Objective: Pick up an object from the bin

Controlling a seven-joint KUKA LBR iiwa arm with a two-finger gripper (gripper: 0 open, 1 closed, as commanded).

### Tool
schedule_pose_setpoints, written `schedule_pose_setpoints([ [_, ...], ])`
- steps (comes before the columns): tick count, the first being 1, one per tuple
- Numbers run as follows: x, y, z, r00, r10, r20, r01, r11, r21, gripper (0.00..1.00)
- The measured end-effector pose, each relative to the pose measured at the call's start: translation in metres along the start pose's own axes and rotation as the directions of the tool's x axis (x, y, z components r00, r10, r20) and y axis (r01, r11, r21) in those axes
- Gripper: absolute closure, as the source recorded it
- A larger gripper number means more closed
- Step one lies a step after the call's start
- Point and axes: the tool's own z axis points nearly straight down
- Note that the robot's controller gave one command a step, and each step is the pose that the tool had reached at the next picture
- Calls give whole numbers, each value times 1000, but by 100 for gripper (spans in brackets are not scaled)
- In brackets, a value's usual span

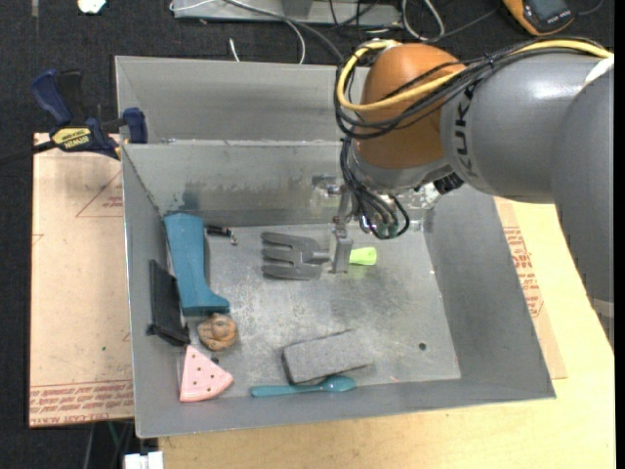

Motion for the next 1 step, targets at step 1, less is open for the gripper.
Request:
schedule_pose_setpoints([
  [1,-5,5,19,993,-115,-2,115,993,-1,0],
])
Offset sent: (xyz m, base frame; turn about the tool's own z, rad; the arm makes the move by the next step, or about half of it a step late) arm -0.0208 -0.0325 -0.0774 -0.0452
